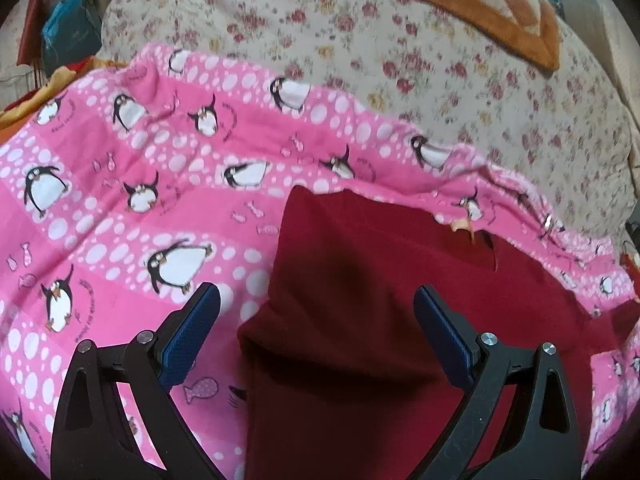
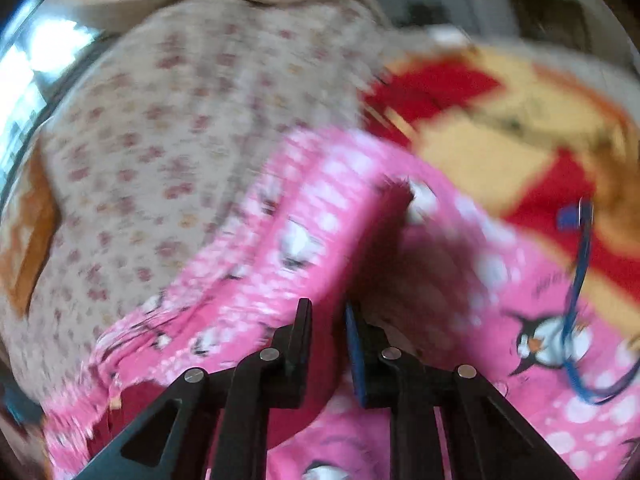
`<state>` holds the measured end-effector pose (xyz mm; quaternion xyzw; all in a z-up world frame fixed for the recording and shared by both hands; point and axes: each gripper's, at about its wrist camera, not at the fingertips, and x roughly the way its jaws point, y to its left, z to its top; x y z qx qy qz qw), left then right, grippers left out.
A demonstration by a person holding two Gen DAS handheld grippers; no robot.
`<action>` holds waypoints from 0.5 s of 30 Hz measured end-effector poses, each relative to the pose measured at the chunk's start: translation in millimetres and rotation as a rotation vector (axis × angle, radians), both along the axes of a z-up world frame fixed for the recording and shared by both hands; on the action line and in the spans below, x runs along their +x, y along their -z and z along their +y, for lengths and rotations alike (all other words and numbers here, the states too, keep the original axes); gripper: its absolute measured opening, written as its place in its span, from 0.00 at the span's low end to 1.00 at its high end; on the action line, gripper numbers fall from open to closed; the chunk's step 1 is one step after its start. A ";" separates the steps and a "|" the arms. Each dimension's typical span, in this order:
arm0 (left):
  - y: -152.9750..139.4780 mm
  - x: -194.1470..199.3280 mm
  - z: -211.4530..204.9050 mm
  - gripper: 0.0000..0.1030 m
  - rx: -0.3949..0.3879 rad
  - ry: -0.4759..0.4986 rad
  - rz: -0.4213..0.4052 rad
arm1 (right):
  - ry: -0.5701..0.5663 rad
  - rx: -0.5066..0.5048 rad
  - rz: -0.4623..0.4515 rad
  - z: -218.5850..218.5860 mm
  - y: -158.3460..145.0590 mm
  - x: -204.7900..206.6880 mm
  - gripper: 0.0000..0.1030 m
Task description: Fold small clothes
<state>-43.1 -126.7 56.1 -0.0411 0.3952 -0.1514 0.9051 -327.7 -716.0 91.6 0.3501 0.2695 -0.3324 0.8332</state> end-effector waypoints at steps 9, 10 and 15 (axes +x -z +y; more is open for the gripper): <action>4.9 1.7 0.7 0.95 0.004 0.012 0.063 | -0.422 -0.198 -0.036 123.0 -90.6 87.9 0.14; 3.9 1.2 3.7 0.95 -0.008 0.009 0.065 | -0.442 -0.212 -0.032 132.4 -92.8 92.9 0.14; -2.7 -1.1 12.4 0.95 -0.062 -0.002 0.072 | -0.405 -0.144 0.002 121.6 -77.2 84.9 0.55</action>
